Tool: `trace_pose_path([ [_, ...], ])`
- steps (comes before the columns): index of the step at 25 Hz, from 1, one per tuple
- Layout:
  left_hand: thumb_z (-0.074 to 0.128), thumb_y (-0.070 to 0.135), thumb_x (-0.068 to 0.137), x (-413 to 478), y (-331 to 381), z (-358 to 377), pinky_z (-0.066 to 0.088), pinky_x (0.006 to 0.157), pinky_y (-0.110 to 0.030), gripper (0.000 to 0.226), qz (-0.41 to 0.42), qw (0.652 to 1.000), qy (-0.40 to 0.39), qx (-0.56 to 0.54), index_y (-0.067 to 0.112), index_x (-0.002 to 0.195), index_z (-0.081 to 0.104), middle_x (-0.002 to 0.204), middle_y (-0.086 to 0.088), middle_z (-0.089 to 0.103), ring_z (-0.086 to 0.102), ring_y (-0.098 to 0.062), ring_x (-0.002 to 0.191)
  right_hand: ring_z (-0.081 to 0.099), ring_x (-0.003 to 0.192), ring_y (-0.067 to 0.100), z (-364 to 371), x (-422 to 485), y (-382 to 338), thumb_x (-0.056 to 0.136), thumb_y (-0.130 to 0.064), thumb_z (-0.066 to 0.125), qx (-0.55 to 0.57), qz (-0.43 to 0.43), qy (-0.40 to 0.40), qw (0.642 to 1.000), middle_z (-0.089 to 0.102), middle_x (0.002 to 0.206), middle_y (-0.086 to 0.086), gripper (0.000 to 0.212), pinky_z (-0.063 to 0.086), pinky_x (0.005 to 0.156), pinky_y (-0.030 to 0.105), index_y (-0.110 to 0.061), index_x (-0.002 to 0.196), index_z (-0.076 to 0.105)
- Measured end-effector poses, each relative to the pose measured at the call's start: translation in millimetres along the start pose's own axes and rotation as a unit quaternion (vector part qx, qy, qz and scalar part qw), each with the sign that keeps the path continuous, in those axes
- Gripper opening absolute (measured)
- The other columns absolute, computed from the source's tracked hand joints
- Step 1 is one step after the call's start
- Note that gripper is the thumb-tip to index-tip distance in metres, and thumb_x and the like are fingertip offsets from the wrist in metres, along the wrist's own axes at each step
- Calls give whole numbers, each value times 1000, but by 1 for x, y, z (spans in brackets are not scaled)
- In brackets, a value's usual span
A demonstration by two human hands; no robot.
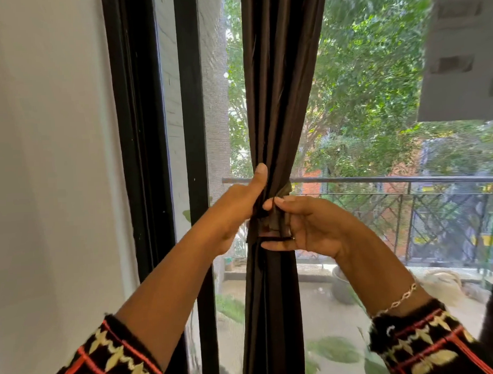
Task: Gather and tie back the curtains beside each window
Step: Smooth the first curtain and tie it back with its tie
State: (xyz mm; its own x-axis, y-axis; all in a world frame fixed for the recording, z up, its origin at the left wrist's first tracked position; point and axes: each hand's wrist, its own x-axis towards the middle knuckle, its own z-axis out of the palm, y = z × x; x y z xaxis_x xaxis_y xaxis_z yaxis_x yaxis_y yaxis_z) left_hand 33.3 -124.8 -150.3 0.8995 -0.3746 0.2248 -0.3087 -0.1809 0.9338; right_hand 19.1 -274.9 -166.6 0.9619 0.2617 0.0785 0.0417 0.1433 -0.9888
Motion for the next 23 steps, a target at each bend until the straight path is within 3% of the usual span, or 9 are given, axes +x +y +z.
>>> trace_pose_path([
  [3, 21, 66, 86, -11, -1, 7, 28, 94, -27, 65, -2, 999, -32, -31, 10, 103, 50, 108, 8, 58, 52, -17, 116, 68, 83, 24, 8, 2, 1, 94, -19, 45, -8, 4, 12, 1000, 71, 82, 8, 23, 54, 79, 44, -12, 85, 65],
  [6, 24, 60, 89, -19, 0, 12, 36, 81, -18, 58, 48, 999, 25, 5, 18, 114, 54, 109, 7, 61, 53, -4, 97, 65, 87, 25, 11, 5, 5, 94, -17, 47, -16, -4, 45, 999, 67, 85, 9, 22, 55, 72, 38, -12, 83, 64],
  [7, 31, 54, 91, -20, -2, 13, 36, 79, -15, 49, 118, 985, 113, 61, 21, 116, 57, 110, 7, 60, 50, -3, 94, 65, 84, 24, 12, 5, 6, 94, -16, 48, -16, -14, 54, 998, 66, 84, 8, 24, 55, 68, 36, -12, 78, 66],
  [8, 40, 47, 93, -21, -2, 13, 38, 77, -15, 39, 215, 943, 223, 125, 19, 112, 60, 108, 4, 60, 51, -4, 93, 65, 80, 22, 12, 5, 7, 93, -15, 49, -21, -27, 63, 997, 66, 81, 7, 27, 55, 65, 34, -11, 74, 67],
  [10, 54, 34, 91, -21, 2, 17, 43, 71, -21, 25, 333, 872, 293, 207, 12, 89, 65, 88, 2, 63, 55, -9, 80, 64, 64, 13, 13, 6, 11, 93, -13, 49, -49, -70, 82, 993, 66, 68, 1, 26, 56, 62, 30, -6, 74, 65],
  [14, 56, 40, 88, -8, 12, 31, 50, 77, -33, 32, 215, 881, 194, 373, 11, 88, 68, 87, -5, 67, 60, -16, 83, 61, 51, 5, 21, 2, 21, 94, -6, 44, -139, -143, 157, 967, 63, 52, -8, 28, 52, 62, 30, -11, 73, 62],
  [18, 63, 33, 85, 5, 18, 33, 49, 75, -33, 28, 165, 889, 185, 385, 6, 93, 63, 94, -9, 64, 59, -22, 88, 43, 60, 36, 22, 2, 29, 93, -7, 46, -206, -217, 198, 934, 53, 68, 33, 31, 35, 62, 39, 19, 77, 50],
  [20, 63, 21, 86, 9, 21, 31, 50, 77, -33, 20, 144, 902, 165, 371, 5, 97, 64, 98, -11, 65, 61, -24, 91, 43, 62, 52, 19, 0, 33, 94, -10, 48, -250, -247, 184, 918, 51, 75, 43, 33, 38, 62, 44, 21, 81, 51],
  [23, 57, 6, 88, 7, 18, 27, 52, 77, -30, 21, 140, 918, 149, 339, 6, 106, 66, 106, -12, 66, 63, -27, 94, 59, 67, 37, 16, -7, 42, 92, -8, 51, -344, -292, 187, 872, 63, 70, 19, 22, 45, 66, 40, 1, 79, 65],
])
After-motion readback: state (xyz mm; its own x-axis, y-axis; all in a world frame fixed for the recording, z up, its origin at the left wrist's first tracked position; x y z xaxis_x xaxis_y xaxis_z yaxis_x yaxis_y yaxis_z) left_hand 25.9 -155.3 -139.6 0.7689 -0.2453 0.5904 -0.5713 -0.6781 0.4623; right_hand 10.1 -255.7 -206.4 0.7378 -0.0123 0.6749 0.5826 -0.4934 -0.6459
